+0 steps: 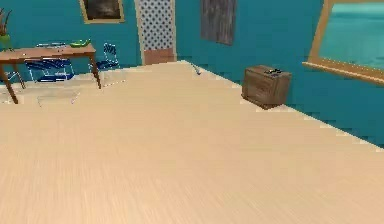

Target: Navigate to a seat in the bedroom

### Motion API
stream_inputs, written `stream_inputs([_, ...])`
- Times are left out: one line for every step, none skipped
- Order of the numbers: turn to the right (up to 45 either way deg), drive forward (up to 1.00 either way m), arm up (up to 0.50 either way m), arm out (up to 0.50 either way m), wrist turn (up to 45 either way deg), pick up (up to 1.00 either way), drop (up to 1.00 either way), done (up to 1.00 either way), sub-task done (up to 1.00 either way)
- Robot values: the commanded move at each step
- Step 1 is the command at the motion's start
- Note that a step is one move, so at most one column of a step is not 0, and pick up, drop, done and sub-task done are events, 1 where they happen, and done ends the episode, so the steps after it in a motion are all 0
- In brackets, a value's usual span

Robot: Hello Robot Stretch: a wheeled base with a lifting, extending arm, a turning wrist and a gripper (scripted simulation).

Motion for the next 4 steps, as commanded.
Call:
stream_inputs([-30.0,0.0,0.0,0.0,0.0,0.0,0.0,0.0,0.0])
stream_inputs([0.0,1.0,0.0,0.0,0.0,0.0,0.0,0.0,0.0])
stream_inputs([0.0,1.0,0.0,0.0,0.0,0.0,0.0,0.0,0.0])
stream_inputs([0.0,1.0,0.0,0.0,0.0,0.0,0.0,0.0,0.0])
